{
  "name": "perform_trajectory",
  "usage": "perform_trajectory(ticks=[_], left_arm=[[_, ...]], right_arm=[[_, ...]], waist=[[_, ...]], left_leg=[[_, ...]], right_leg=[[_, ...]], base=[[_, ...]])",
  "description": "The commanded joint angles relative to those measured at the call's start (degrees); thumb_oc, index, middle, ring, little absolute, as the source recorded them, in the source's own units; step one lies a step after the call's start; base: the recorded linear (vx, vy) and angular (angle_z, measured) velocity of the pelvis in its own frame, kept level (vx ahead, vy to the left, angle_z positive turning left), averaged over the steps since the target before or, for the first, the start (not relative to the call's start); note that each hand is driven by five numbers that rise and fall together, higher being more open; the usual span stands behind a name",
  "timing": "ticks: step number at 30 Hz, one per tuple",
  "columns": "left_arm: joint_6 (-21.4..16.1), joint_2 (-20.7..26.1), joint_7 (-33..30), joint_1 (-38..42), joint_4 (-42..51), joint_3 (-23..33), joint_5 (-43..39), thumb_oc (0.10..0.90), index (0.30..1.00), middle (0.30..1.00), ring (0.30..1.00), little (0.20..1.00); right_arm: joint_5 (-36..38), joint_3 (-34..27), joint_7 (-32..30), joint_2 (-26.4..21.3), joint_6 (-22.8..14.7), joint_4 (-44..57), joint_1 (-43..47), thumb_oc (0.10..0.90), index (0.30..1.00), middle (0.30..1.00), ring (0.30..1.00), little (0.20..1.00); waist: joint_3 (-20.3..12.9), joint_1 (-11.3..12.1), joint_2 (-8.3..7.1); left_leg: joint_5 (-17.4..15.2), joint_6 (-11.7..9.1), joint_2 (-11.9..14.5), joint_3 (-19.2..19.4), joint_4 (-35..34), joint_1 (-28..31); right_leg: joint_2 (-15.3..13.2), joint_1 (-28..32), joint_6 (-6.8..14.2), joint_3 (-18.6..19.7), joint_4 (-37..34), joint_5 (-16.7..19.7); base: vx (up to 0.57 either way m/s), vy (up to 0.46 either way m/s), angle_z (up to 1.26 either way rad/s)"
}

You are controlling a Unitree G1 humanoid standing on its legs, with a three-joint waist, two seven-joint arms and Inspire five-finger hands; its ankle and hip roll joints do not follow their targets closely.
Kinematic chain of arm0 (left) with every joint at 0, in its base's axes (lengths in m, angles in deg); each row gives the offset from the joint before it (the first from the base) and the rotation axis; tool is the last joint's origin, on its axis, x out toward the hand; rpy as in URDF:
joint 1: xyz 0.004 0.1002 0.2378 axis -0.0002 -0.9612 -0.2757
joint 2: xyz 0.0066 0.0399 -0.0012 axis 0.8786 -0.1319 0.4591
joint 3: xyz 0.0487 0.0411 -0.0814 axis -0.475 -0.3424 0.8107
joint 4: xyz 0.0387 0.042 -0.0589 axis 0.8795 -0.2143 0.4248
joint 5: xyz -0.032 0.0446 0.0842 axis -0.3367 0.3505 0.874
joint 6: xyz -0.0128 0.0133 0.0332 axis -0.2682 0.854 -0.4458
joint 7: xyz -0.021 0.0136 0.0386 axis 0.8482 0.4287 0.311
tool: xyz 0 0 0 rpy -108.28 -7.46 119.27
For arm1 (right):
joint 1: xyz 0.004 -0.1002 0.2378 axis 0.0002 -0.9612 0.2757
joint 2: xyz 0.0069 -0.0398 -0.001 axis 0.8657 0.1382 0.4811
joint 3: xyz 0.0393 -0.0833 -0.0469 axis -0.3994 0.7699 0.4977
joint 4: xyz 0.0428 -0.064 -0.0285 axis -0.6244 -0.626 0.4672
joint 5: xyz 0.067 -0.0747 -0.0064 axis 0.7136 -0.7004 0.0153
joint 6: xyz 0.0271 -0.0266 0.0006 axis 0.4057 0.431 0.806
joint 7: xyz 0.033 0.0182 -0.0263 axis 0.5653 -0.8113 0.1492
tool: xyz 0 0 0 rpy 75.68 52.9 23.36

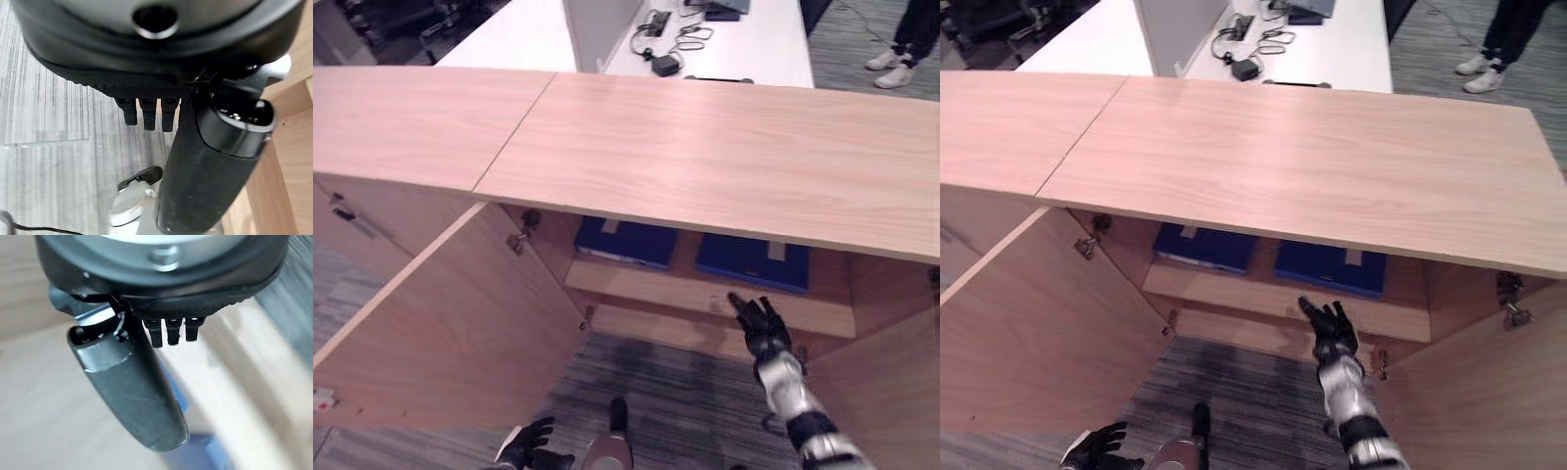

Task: Put the empty folder in the office cabinet

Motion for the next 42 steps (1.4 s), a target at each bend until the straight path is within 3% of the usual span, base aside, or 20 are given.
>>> perform_trajectory(ticks=[1,2,3,7,8,13,21,25,30,40,42], left_arm=[[-3.9,3.5,-0.8,-0.9,-0.5,0.7,3.0,0.800,0.900,0.900,0.900,0.900],[-4.2,3.5,-0.7,-1.1,-0.6,0.8,3.6,0.800,0.900,0.900,0.900,0.900],[-4.2,3.5,-0.7,-1.1,-0.6,0.8,3.6,0.800,0.900,0.900,0.900,0.900],[-4.9,3.8,-0.3,-1.2,0.0,0.0,4.7,0.800,0.900,0.900,0.900,0.900],[-4.5,2.8,-1.3,1.4,-0.5,-1.2,4.6,0.800,0.900,0.900,0.900,0.900],[-3.4,0.2,-3.0,4.8,-2.3,-2.2,3.0,0.800,0.900,0.900,0.900,0.900],[-4.5,0.2,-3.1,4.5,-1.2,-6.3,2.9,0.800,0.900,0.900,0.900,0.900],[-5.6,0.5,-4.0,6.3,0.1,-10.5,2.1,0.800,0.900,0.900,0.900,0.900],[-6.5,1.3,-4.4,7.5,2.1,-12.9,0.7,0.800,0.900,0.900,0.900,0.900],[-7.9,2.7,-5.5,9.5,6.4,-16.6,-2.9,0.800,0.900,0.900,0.900,0.900],[-7.9,3.0,-5.3,9.6,7.3,-17.1,-3.4,0.800,0.900,0.900,0.900,0.900]], right_arm=[[-21.2,-2.7,1.2,-9.7,-5.1,7.0,5.4,0.400,0.300,0.300,0.300,0.300],[-30.4,-1.6,-0.5,-13.0,-4.3,8.7,5.2,0.400,0.300,0.300,0.300,0.300],[-30.5,-1.6,-0.5,-12.9,-4.3,8.7,5.2,0.400,0.300,0.300,0.300,0.300],[-42.0,0.1,-2.8,-17.1,-3.5,8.4,6.5,0.400,0.300,0.300,0.300,0.300],[-44.5,1.7,-3.7,-16.3,-2.9,8.7,7.4,0.400,0.300,0.300,0.300,0.300],[-49.1,4.2,-4.5,-18.8,-0.3,3.1,12.9,0.400,0.300,0.300,0.300,0.300],[-51.5,9.6,-6.3,-22.7,1.1,-6.7,24.8,0.400,0.300,0.300,0.300,0.300],[-49.5,12.9,-7.4,-23.5,1.4,-16.9,35.7,0.400,0.300,0.300,0.300,0.300],[-48.5,14.1,-7.9,-25.5,1.8,-23.0,40.8,0.400,0.300,0.300,0.300,0.300],[-46.8,14.9,-9.6,-27.9,2.3,-30.1,46.3,0.400,0.300,0.300,0.300,0.300],[-46.7,14.8,-9.9,-28.9,2.4,-31.2,46.8,0.400,0.300,0.300,0.300,0.300]], waist=[[0.1,0.8,0.38],[0.0,0.7,0.37],[0.0,0.7,0.40],[0.2,0.5,0.39],[0.3,0.1,0.17],[0.7,0.0,0.11],[3.8,2.5,1.06],[8.3,5.2,3.26],[11.7,6.8,6.03],[19.4,7.5,10.68],[19.5,7.5,11.23]], left_leg=[[-9.8,-4.2,2.5,-0.7,0.6,3.2],[-9.8,-4.1,2.5,-0.8,0.4,3.2],[-9.8,-4.1,2.5,-0.8,0.4,3.3],[-9.7,-4.0,2.5,-1.1,0.2,3.2],[-9.8,-4.0,2.5,-1.2,0.3,3.1],[-9.7,-3.8,2.5,-1.6,0.4,2.6],[-10.0,-4.6,2.8,-3.5,1.2,0.5],[-8.5,-5.2,2.9,-5.1,2.6,-3.3],[-7.3,-5.8,3.0,-5.9,3.3,-6.3],[-5.8,-5.8,2.1,-6.2,4.8,-13.0],[-5.7,-5.8,2.0,-6.2,4.8,-14.0]], right_leg=[[-1.1,0.8,1.8,1.0,5.1,-10.2],[-1.0,0.9,1.7,1.1,4.8,-10.1],[-0.9,0.9,1.7,1.0,4.8,-10.1],[-0.9,1.0,1.7,1.4,4.4,-10.1],[-0.9,0.8,1.7,1.5,4.5,-10.1],[-0.9,0.3,1.6,1.6,4.8,-10.1],[-1.5,-0.9,2.0,1.9,6.4,-11.6],[-2.8,-3.8,2.0,0.7,8.7,-11.6],[-4.4,-5.4,2.2,-0.8,10.1,-11.4],[-8.0,-12.6,2.7,-2.4,16.3,-12.0],[-8.5,-13.7,2.8,-2.7,16.9,-12.2]], base=[[0.01,0.008,-0.18],[-0.08,0.034,-0.08],[-0.01,-0.002,-0.04],[0.00,0.000,-0.02],[0.00,0.000,0.00],[0.00,-0.002,0.01],[-0.03,-0.019,0.10],[-0.13,-0.018,0.11],[-0.08,0.001,0.25],[-0.06,-0.009,0.09],[-0.03,-0.017,0.06]])
